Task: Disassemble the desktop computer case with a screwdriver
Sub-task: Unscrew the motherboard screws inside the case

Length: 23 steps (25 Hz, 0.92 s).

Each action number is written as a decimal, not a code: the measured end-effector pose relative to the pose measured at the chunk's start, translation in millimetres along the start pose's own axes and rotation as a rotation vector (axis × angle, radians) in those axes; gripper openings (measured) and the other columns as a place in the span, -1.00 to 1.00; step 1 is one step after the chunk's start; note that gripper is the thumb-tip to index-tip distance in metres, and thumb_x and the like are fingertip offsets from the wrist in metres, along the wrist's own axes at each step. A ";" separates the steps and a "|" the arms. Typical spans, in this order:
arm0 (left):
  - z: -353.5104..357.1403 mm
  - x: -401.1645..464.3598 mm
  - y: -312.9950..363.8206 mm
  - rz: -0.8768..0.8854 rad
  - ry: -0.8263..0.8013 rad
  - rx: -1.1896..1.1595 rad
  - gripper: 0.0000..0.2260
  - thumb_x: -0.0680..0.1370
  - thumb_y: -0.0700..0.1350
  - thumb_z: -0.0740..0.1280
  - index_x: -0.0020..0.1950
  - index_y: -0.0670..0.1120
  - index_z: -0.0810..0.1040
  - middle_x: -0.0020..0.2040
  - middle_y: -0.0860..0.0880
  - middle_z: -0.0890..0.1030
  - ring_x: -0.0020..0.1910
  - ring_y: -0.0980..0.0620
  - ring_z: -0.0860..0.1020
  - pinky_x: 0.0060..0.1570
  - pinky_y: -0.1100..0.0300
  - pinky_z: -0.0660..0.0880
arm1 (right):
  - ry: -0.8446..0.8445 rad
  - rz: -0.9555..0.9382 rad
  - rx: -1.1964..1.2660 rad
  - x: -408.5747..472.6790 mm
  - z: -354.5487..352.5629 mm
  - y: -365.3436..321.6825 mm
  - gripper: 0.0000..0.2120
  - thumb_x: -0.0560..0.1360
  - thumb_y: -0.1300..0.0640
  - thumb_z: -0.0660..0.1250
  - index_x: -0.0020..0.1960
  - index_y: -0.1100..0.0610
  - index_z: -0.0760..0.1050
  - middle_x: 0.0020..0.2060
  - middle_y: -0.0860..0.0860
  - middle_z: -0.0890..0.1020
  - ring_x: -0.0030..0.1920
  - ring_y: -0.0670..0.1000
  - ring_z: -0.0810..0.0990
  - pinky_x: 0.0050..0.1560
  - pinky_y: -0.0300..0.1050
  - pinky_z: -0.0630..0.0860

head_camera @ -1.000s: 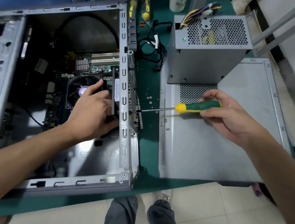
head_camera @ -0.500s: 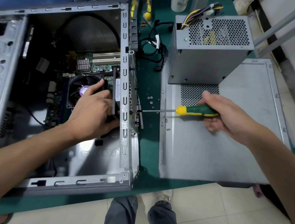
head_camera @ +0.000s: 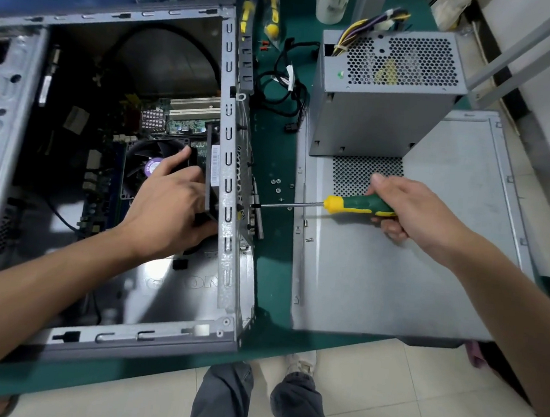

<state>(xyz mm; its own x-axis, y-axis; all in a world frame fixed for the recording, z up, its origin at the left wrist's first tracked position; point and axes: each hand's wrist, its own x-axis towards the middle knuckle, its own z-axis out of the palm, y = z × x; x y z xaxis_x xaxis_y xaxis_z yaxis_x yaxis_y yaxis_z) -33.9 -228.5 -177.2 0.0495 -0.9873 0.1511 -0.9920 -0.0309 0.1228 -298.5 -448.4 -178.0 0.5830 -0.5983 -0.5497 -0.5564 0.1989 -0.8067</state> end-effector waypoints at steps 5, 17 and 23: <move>-1.3 0.5 1.7 0.017 0.030 -0.019 -0.64 0.49 0.12 0.18 -0.30 -0.06 0.64 -0.34 -0.01 0.60 -0.12 -0.14 0.58 0.42 0.01 0.13 | -0.090 -0.064 0.498 0.4 -7.0 0.9 -0.75 0.47 0.37 0.34 0.02 0.06 0.50 -0.10 0.05 0.59 -0.14 0.01 0.60 -0.12 -0.18 0.52; 0.9 0.6 1.1 0.044 0.058 -0.025 -0.65 0.50 0.09 0.18 -0.32 -0.05 0.63 -0.37 0.00 0.57 -0.16 -0.10 0.54 0.38 -0.05 0.22 | -0.029 0.005 0.182 0.8 -3.3 2.2 -0.70 0.43 -0.12 0.43 -0.05 0.09 0.49 -0.25 0.05 0.60 -0.38 -0.01 0.54 -0.38 -0.19 0.49; -0.4 0.8 1.6 0.036 0.059 -0.025 -0.66 0.49 0.10 0.19 -0.31 -0.04 0.63 -0.37 0.01 0.57 -0.18 -0.15 0.59 0.38 -0.03 0.20 | -0.033 -0.059 0.452 2.2 -7.0 7.8 -0.76 0.49 0.36 0.32 -0.02 0.03 0.47 -0.22 -0.03 0.56 -0.30 -0.03 0.50 -0.29 -0.16 0.37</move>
<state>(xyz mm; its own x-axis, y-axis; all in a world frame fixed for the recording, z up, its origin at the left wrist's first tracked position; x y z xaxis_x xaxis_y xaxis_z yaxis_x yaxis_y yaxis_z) -35.5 -229.3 -176.5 0.0213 -0.9768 0.2130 -0.9901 0.0090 0.1402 -305.7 -453.6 -184.0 0.6287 -0.5950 -0.5006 -0.2115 0.4887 -0.8464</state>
